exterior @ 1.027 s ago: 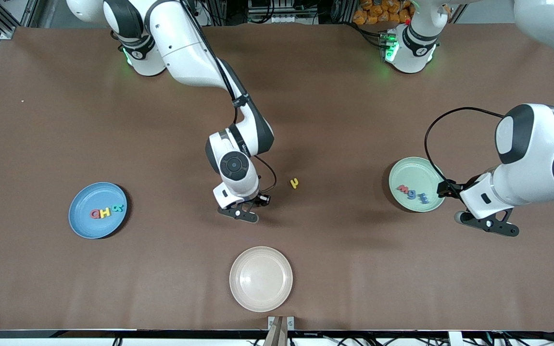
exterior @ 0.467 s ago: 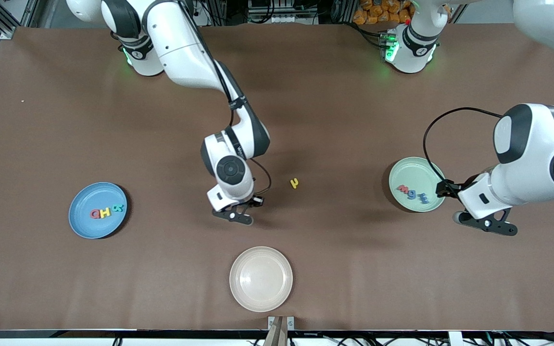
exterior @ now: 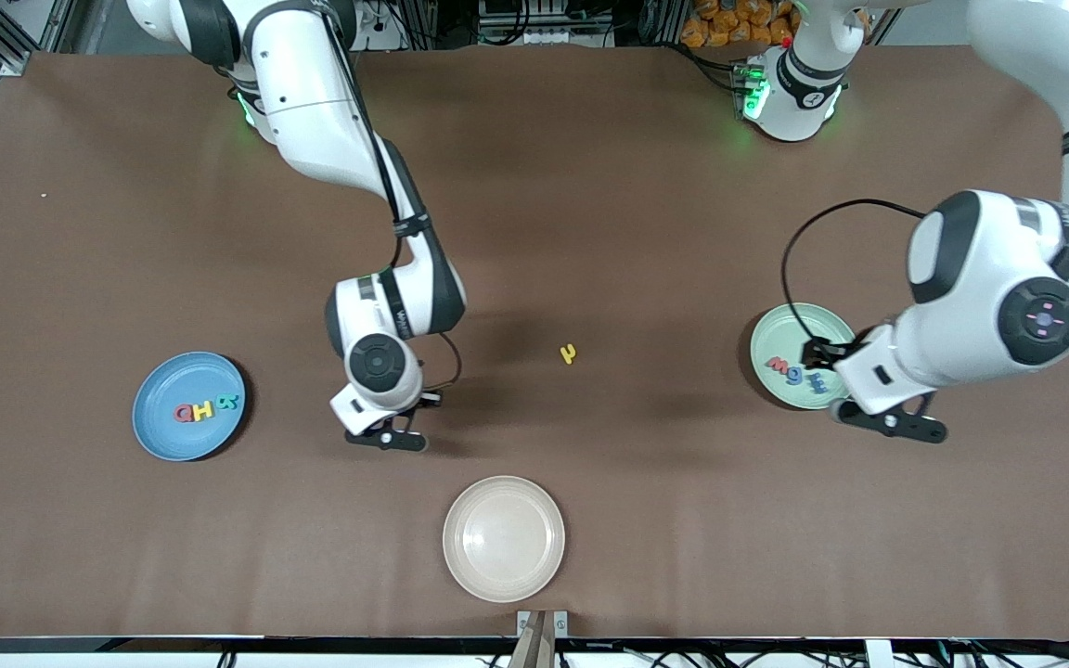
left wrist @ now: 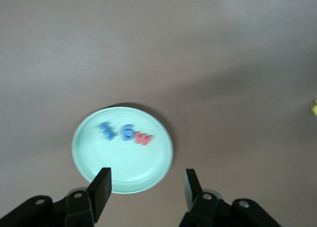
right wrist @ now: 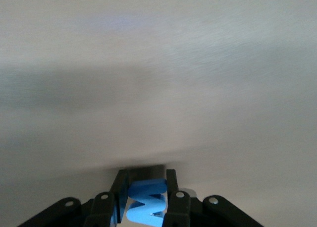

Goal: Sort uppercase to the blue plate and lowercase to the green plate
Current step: 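Carry the W to the blue plate while the left gripper moves out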

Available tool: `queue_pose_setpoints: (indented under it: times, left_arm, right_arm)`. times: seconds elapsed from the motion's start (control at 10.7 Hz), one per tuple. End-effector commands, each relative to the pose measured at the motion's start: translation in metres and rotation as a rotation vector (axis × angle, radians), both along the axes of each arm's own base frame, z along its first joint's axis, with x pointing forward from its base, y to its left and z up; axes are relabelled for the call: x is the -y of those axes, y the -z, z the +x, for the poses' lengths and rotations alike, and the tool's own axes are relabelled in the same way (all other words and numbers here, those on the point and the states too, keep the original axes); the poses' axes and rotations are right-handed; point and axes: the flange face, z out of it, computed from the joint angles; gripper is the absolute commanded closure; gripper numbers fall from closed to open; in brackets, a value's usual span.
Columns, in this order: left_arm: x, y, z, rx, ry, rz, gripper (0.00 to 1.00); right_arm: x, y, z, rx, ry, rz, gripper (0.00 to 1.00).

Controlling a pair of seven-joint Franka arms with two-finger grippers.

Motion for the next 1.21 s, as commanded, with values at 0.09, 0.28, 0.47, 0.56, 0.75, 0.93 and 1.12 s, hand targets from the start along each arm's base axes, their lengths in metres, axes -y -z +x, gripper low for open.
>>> queue_pose_setpoints:
  times: [0.09, 0.28, 0.47, 0.56, 0.75, 0.93, 1.12]
  left_arm:
    - [0.048, -0.006, -0.018, -0.01, 0.04, -0.034, 0.31]
    - [0.079, -0.003, -0.024, 0.023, 0.116, -0.028, 0.31]
    - [0.103, 0.0, -0.031, 0.041, 0.17, -0.027, 0.31]
    - [0.116, 0.003, -0.035, 0.043, 0.19, -0.043, 0.31]
    - [0.138, 0.017, -0.046, 0.059, 0.225, -0.072, 0.31]
    - [0.159, 0.035, -0.056, 0.06, 0.256, -0.105, 0.3]
    - [0.176, 0.06, -0.069, 0.09, 0.287, -0.128, 0.3]
  right_arm:
    - [0.081, -0.043, 0.002, -0.033, -0.161, 0.022, 1.0]
    - [0.143, -0.058, 0.013, -0.049, -0.225, 0.061, 1.0]
    - [0.197, -0.06, 0.01, -0.077, -0.273, 0.091, 1.0]
    - [0.229, -0.063, 0.011, -0.084, -0.303, 0.1, 1.0]
    - [0.274, -0.067, 0.012, -0.1, -0.375, 0.109, 1.0]
    - [0.305, -0.074, 0.013, -0.108, -0.4, 0.104, 1.0]
    - [0.34, -0.076, 0.011, -0.111, -0.431, 0.113, 1.0]
